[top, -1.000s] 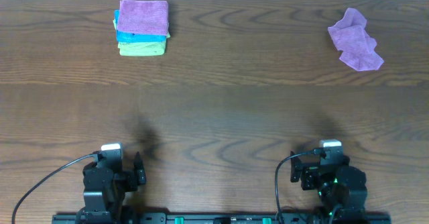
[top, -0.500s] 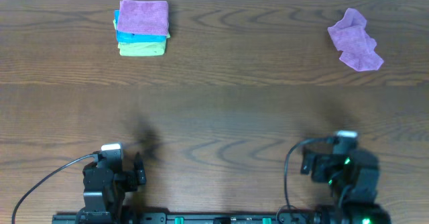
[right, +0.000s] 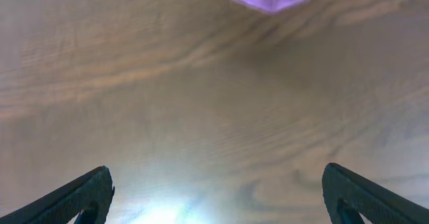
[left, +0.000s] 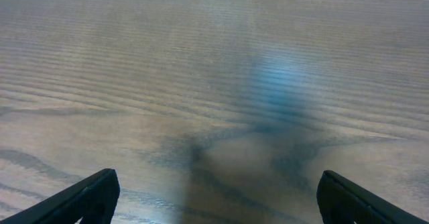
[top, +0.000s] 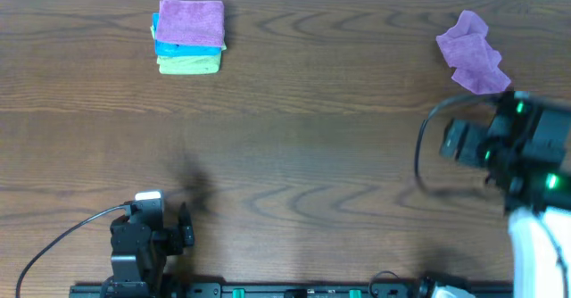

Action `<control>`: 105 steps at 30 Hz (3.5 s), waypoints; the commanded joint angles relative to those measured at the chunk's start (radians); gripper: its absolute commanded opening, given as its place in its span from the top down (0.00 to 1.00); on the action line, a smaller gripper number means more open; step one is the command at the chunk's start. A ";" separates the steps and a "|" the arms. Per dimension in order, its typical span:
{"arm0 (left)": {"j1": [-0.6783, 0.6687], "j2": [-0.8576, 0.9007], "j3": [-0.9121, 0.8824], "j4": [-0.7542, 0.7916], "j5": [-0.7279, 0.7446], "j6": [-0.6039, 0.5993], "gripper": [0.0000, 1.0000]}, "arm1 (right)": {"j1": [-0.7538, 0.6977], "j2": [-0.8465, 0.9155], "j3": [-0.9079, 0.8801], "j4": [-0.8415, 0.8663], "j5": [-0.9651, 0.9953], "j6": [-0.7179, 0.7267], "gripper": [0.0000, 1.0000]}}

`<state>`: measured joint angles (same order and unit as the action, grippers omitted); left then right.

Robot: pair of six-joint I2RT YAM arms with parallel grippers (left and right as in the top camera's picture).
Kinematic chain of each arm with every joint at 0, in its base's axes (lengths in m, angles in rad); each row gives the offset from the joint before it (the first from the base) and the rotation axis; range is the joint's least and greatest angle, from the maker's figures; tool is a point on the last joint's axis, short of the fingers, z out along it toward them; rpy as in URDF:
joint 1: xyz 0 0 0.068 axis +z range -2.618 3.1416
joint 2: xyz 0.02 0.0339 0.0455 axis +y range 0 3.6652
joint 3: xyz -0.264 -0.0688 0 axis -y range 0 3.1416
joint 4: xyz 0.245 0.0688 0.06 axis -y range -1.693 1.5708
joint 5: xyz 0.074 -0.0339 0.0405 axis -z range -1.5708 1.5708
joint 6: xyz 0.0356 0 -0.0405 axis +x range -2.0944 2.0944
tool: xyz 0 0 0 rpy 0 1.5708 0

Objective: Fold the cloth
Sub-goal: 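Reach the right gripper to the crumpled pink cloth and grasp it, then lift the pink cloth with the right gripper and carry it leftward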

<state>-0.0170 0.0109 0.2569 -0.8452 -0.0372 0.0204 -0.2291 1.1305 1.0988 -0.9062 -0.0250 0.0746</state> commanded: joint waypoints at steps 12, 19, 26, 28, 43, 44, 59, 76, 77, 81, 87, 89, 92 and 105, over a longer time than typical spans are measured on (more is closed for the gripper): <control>-0.005 -0.007 -0.008 -0.063 -0.022 0.010 0.05 | -0.117 0.642 0.523 0.039 0.003 -0.002 0.01; -0.005 -0.007 -0.008 -0.063 -0.022 0.010 0.04 | -0.130 0.853 0.673 0.091 -0.013 -0.029 0.01; -0.005 -0.007 -0.008 -0.063 -0.022 0.010 0.05 | -0.130 0.952 0.674 0.272 -0.063 -0.029 0.01; -0.005 -0.007 -0.008 -0.063 -0.022 0.010 0.05 | -0.130 0.982 0.674 0.321 -0.067 -0.027 0.01; -0.005 -0.007 -0.008 -0.063 -0.022 0.010 0.04 | -0.130 1.125 0.674 0.458 -0.081 -0.035 0.11; -0.005 -0.007 -0.008 -0.063 -0.022 0.010 0.05 | -0.130 1.132 0.674 0.467 -0.084 -0.035 0.13; -0.005 -0.007 -0.008 -0.063 -0.022 0.010 0.05 | -0.130 1.176 0.674 0.488 -0.108 -0.028 0.99; -0.005 -0.007 -0.008 -0.063 -0.022 0.010 0.05 | -0.042 0.845 0.674 0.087 -0.248 -0.201 0.99; -0.005 -0.007 -0.008 -0.063 -0.022 0.010 0.04 | -0.031 0.826 0.674 0.040 -0.257 -0.217 0.99; -0.005 -0.007 -0.008 -0.063 -0.022 0.010 0.05 | 0.029 0.744 0.674 -0.156 -0.266 -0.285 0.98; -0.005 -0.007 -0.008 -0.063 -0.022 0.010 0.04 | 0.088 0.637 0.672 -0.291 -0.348 -0.368 0.98; -0.005 -0.007 -0.008 -0.063 -0.022 0.010 0.05 | 0.103 0.601 0.669 -0.319 -0.350 -0.377 0.98; -0.005 -0.007 -0.008 -0.063 -0.022 0.010 0.05 | 0.127 0.533 0.650 -0.356 -0.379 -0.407 0.98; -0.005 -0.007 -0.008 -0.063 -0.022 0.010 0.05 | 0.395 0.359 0.434 -0.420 -0.420 -0.423 0.98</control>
<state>-0.0170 0.0101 0.2577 -0.8459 -0.0372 0.0235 0.1066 1.5356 1.5570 -1.3235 -0.4191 -0.3267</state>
